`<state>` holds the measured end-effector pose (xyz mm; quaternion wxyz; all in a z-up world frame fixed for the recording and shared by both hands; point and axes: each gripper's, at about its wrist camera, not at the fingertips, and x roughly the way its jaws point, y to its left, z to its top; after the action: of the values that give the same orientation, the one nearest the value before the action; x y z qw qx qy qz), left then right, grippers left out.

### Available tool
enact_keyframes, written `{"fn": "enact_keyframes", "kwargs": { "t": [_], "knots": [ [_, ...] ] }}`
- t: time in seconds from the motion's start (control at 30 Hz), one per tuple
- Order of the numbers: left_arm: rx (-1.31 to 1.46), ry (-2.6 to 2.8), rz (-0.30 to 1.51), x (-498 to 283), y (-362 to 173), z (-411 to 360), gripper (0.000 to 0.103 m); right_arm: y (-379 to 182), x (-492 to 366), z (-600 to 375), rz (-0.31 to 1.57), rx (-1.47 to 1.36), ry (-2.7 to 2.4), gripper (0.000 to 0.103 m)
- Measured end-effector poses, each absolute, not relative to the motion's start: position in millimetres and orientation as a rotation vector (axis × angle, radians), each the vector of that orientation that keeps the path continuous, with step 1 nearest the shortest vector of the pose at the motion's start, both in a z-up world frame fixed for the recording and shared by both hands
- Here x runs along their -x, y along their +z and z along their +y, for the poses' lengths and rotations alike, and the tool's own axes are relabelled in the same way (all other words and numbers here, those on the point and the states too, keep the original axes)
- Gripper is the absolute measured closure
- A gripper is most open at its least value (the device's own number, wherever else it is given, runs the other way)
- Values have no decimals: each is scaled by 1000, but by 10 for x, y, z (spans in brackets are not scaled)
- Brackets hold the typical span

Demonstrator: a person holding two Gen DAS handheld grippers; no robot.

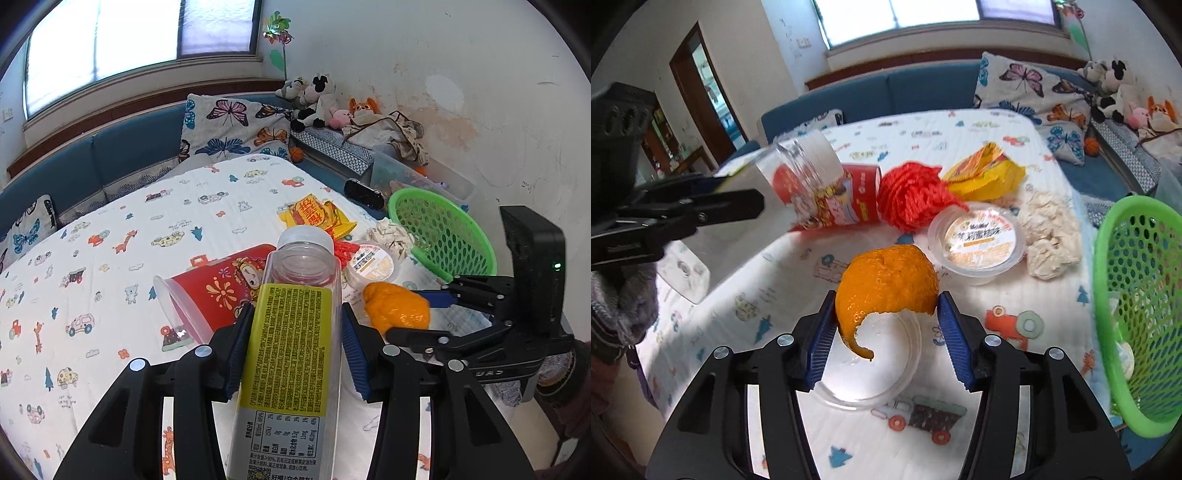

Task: Collect trash
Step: 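Drop the orange peel into the basket with the right gripper while the left carries the bottle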

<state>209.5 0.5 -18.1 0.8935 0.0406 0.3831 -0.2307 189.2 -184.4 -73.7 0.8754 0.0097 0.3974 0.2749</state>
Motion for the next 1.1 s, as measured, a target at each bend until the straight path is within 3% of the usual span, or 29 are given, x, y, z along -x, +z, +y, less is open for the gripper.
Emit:
{"fn": "enact_keyframes", "kwargs": {
  "t": [0.4, 1.1],
  "knots": [
    [-104, -546, 775, -1994, 26, -464, 58, -457, -1782, -2819, 769, -89, 361, 48],
    [-156, -678, 793, -2293, 116, -1733, 58, -793, -1878, -4290, 814, -213, 74, 42]
  ]
}}
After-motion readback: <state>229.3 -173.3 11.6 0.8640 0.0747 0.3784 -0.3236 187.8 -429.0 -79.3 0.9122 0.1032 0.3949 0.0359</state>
